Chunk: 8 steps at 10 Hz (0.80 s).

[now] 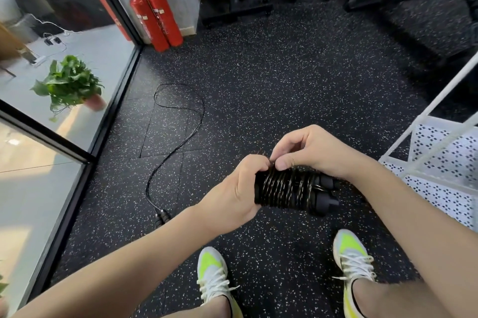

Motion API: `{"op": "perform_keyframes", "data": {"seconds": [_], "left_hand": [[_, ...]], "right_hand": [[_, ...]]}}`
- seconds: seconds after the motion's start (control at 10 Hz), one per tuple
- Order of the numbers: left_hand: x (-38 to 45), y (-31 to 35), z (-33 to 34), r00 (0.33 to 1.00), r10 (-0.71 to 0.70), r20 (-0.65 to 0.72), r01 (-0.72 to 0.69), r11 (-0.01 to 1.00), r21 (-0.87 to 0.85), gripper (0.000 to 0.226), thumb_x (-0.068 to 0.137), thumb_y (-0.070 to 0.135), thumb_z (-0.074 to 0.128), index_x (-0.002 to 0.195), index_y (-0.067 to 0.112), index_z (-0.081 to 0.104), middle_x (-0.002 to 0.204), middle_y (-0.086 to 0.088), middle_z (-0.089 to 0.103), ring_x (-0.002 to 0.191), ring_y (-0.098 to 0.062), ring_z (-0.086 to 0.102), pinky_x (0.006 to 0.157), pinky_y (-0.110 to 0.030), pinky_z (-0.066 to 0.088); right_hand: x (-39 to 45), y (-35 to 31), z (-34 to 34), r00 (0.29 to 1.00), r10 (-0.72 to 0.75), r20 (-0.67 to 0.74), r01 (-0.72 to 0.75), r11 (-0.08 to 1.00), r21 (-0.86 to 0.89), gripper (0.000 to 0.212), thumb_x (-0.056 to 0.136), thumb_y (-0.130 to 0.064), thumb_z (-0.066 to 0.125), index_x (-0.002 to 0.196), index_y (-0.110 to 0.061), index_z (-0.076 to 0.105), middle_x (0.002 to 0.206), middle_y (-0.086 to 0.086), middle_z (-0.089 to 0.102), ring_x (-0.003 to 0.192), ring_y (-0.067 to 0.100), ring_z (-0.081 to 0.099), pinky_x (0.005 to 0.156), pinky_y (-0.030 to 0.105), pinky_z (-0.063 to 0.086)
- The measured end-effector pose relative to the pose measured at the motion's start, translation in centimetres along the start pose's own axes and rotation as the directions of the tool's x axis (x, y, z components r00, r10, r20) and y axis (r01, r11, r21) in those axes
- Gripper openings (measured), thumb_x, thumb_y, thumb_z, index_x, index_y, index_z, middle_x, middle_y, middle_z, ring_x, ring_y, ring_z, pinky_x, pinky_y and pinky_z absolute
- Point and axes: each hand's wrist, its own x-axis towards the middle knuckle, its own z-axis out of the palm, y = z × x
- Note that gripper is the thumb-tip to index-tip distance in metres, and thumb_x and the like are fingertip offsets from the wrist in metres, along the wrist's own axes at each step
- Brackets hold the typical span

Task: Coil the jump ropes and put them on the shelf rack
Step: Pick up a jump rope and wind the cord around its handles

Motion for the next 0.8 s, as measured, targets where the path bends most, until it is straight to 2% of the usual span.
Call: {"op": "perform_keyframes", "data": {"seconds": [0.1,0.2,0.3,0.4,0.5,0.6,0.7,0.8], "left_hand": [[-0.1,0.1,0.1,1.0,-0.005,0.004,0.005,1.0,-0.005,0.081,0.067,-0.02,0.071,0.129,0.012,0.03,0.124,-0.005,0.037,0.098,-0.034,0.054,0.072,-0.051,0.053],[-0.1,-0.3,-0.2,1.0,0.002,-0.026,-0.001,0.999,0.041,0.069,0.074,-0.012,0.064,0.131,0.012,0.032,0.127,-0.007,0.035,0.098,-0.038,0.053,0.068,-0.054,0.054],[0.3,0.1,-0.7,1.0,-0.012,-0.017,0.012,0.999,0.045,0.063,0.081,-0.005,0.06,0.136,0.014,0.035,0.133,-0.007,0.037,0.112,-0.032,0.052,0.084,-0.05,0.054],[0.9,0.8,-0.9,0.998,-0.06,0.032,0.059,0.998,0.016,0.081,0.077,-0.017,0.068,0.146,0.014,0.04,0.149,-0.002,0.041,0.138,-0.022,0.044,0.112,-0.04,0.042],[1.1,0.8,-1.0,0.986,-0.166,-0.034,0.167,0.985,0.038,0.078,0.08,-0.015,0.067,0.148,0.018,0.046,0.149,0.01,0.049,0.134,-0.012,0.042,0.115,-0.021,0.03],[1.8,0.8,-1.6,0.923,-0.343,-0.175,0.357,0.933,0.051,0.071,0.084,-0.01,0.068,0.147,0.016,0.05,0.136,0.01,0.057,0.124,-0.001,0.037,0.106,0.0,0.018],[2.9,0.6,-2.0,0.831,-0.505,-0.231,0.524,0.851,0.025,0.068,0.089,-0.004,0.063,0.15,0.02,0.046,0.122,0.023,0.044,0.118,0.002,0.034,0.095,0.007,0.013],[3.5,0.1,-1.6,0.806,-0.536,-0.252,0.57,0.817,0.086,0.065,0.092,-0.003,0.057,0.152,0.016,0.042,0.133,0.011,0.051,0.124,-0.009,0.036,0.103,-0.003,0.017]], "right_hand": [[0.4,1.3,-0.1,0.997,0.053,0.063,-0.062,0.985,0.161,0.015,0.07,-0.024,0.083,0.084,-0.02,0.08,0.08,0.006,0.073,0.072,0.015,0.066,0.069,0.027,0.054],[0.9,2.2,0.2,0.996,0.044,0.082,-0.064,0.963,0.263,0.018,0.068,-0.028,0.086,0.084,-0.02,0.081,0.08,0.004,0.073,0.071,0.016,0.066,0.068,0.029,0.055],[1.1,3.2,0.9,0.994,0.061,0.09,-0.091,0.917,0.388,0.041,0.058,-0.04,0.097,0.088,-0.015,0.081,0.098,0.012,0.073,0.087,0.028,0.066,0.082,0.041,0.055],[1.5,2.5,1.4,0.99,0.074,0.123,-0.125,0.868,0.48,0.04,0.046,-0.03,0.101,0.076,-0.012,0.081,0.079,0.005,0.074,0.072,0.015,0.07,0.083,0.043,0.058],[-1.4,-0.2,2.9,0.895,-0.332,0.298,-0.018,0.64,0.768,0.012,0.061,0.003,0.079,0.06,-0.005,0.07,0.061,0.01,0.064,0.055,0.013,0.062,0.071,0.017,0.057],[-1.1,1.5,4.2,0.962,0.189,-0.197,-0.151,0.97,0.19,0.016,0.099,0.006,0.053,0.092,-0.003,0.065,0.085,0.012,0.069,0.081,0.023,0.063,0.077,0.018,0.054],[-0.2,2.7,6.2,0.978,0.158,-0.136,-0.118,0.958,0.263,0.02,0.101,0.002,0.052,0.11,-0.011,0.063,0.093,-0.004,0.076,0.088,0.016,0.071,0.08,0.03,0.056],[0.4,2.1,8.6,0.972,0.123,-0.2,-0.105,0.99,0.096,0.022,0.105,-0.012,0.046,0.111,-0.029,0.058,0.096,-0.007,0.073,0.08,0.014,0.069,0.087,0.045,0.057]]}}
